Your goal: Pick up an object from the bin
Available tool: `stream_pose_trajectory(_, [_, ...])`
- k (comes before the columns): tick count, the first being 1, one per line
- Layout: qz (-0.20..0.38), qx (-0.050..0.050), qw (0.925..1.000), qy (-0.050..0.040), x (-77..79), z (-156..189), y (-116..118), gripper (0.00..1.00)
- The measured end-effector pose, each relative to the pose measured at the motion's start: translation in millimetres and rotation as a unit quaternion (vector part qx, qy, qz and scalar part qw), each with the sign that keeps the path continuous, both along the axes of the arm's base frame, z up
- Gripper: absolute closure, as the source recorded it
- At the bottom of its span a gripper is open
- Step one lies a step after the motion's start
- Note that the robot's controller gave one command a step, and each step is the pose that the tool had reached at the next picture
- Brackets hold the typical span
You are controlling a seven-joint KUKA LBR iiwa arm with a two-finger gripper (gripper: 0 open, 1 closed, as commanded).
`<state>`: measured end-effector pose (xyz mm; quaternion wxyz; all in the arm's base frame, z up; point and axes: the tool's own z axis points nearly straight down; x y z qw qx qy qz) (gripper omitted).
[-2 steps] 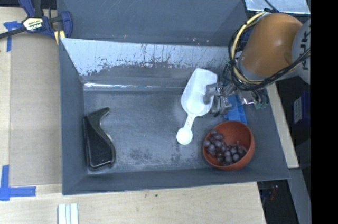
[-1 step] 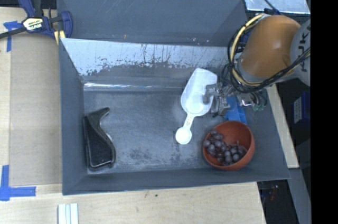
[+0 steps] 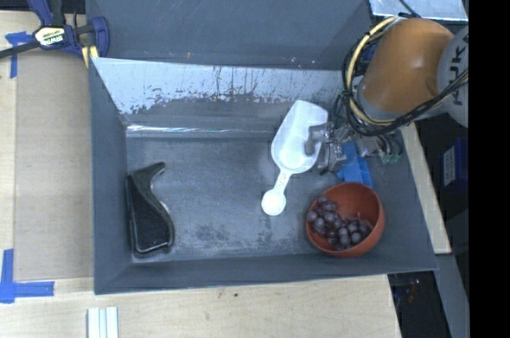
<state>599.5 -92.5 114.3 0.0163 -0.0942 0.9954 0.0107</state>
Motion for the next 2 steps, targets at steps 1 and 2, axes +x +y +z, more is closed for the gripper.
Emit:
stream_pose_trajectory(1, [-0.024, 0.001, 0.9997, 0.0008, 8.6, -8, 5, 1.00])
stream_pose_trajectory(2, [-0.012, -0.001, 0.9999, -0.0018, 0.7, 85, -3, 1.00])
